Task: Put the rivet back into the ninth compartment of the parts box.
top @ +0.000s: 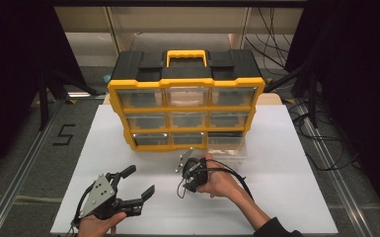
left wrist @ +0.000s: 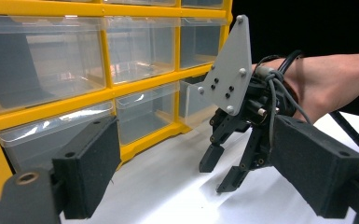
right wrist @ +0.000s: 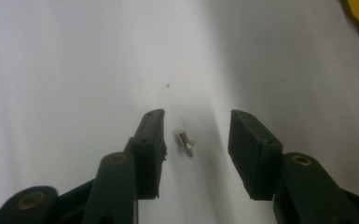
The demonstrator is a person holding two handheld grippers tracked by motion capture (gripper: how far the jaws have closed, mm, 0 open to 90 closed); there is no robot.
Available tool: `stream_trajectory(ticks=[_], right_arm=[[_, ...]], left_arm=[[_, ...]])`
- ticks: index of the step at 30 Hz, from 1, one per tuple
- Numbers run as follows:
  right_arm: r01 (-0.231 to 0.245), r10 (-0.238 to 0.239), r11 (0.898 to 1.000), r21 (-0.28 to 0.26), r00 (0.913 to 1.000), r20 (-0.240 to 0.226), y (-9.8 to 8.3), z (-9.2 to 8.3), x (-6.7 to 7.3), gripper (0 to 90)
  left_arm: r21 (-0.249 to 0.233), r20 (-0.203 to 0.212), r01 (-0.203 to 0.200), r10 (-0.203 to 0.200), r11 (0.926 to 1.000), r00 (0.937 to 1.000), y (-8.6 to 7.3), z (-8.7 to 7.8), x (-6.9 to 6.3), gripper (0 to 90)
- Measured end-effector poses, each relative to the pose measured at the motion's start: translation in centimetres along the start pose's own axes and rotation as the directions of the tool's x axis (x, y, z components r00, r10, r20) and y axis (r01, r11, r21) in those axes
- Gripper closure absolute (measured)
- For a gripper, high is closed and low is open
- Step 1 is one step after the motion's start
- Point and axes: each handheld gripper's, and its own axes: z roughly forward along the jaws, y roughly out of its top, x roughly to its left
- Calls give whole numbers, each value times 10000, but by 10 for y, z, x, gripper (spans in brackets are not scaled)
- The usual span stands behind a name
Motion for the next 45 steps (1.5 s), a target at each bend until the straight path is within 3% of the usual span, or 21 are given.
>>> stream_trajectory(ticks=[10,21,23,24,25,30,32,35,45], right_arm=[[-141,151,9990,423,9996,-233,-3,6,-1,673],[-176,194,9993,317,9982,-571,-4,8,-2,820],[-235,256,9991,359,9980,-582,-3,8,-1,827],[-17,29,9992,407,9995,-301,-4,8,-3,828],[-221,236,9991,364,9989,-398,-3,8,-1,829],[-302,324,9987,414,9979,-557,-2,6,2,831],[-11,19,9999,128,9985,-553,0,3,2,831],[41,-42,10000,-18,9988,-492,2,-3,2,831],[-82,63,9984,-553,9994,-350,4,-21,0,831]], left_arm=[[-4,9,-3,3,10000,10000,0,0,0,161],[10,10,1,-1,10000,10000,0,0,0,162],[9,12,3,-3,10000,10000,0,0,0,162],[11,7,-12,12,10000,10000,0,0,0,162],[8,12,6,-6,10000,10000,0,0,0,162],[4,16,-10,10,10000,10000,0,0,0,162],[7,11,-9,9,10000,10000,0,0,0,162],[4,17,6,-6,10000,10000,0,0,0,162],[3,12,-3,3,10000,10000,0,0,0,162]])
